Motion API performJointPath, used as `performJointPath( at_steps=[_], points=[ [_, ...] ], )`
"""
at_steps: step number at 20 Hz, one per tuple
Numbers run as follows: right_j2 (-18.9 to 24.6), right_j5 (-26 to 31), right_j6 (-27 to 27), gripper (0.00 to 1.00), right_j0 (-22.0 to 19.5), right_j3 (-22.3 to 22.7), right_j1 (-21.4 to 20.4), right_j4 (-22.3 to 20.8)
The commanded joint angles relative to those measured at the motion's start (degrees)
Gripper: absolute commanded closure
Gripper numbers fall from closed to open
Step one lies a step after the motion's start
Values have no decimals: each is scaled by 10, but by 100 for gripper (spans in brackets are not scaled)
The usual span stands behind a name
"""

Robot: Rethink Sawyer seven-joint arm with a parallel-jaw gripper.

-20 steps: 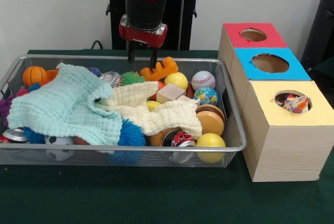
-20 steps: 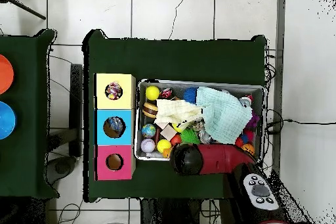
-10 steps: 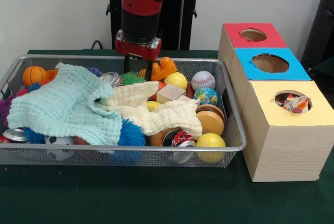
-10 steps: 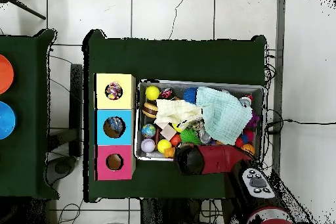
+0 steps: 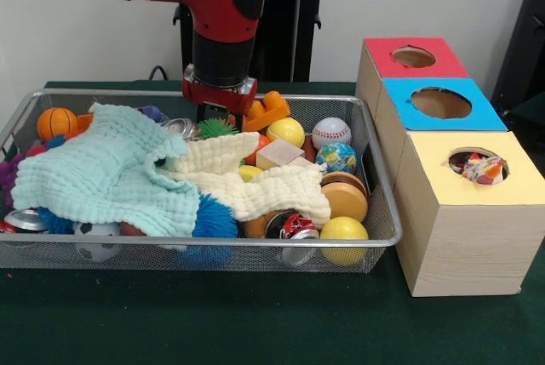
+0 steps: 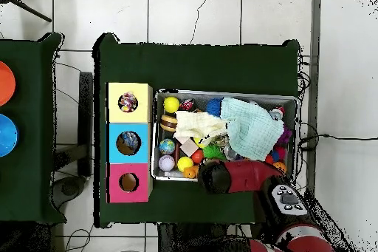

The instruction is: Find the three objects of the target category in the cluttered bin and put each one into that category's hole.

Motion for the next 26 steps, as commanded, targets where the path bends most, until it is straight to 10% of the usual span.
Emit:
performJointPath(
  at_steps=[1, 15, 26],
  points=[
    [-4, -25, -11, 0, -22, -84, 58, -51],
    [-24, -8, 4, 0, -10, -104, 50, -71],
    [33, 64, -8, 0, -26, -27, -29, -14]
  ],
)
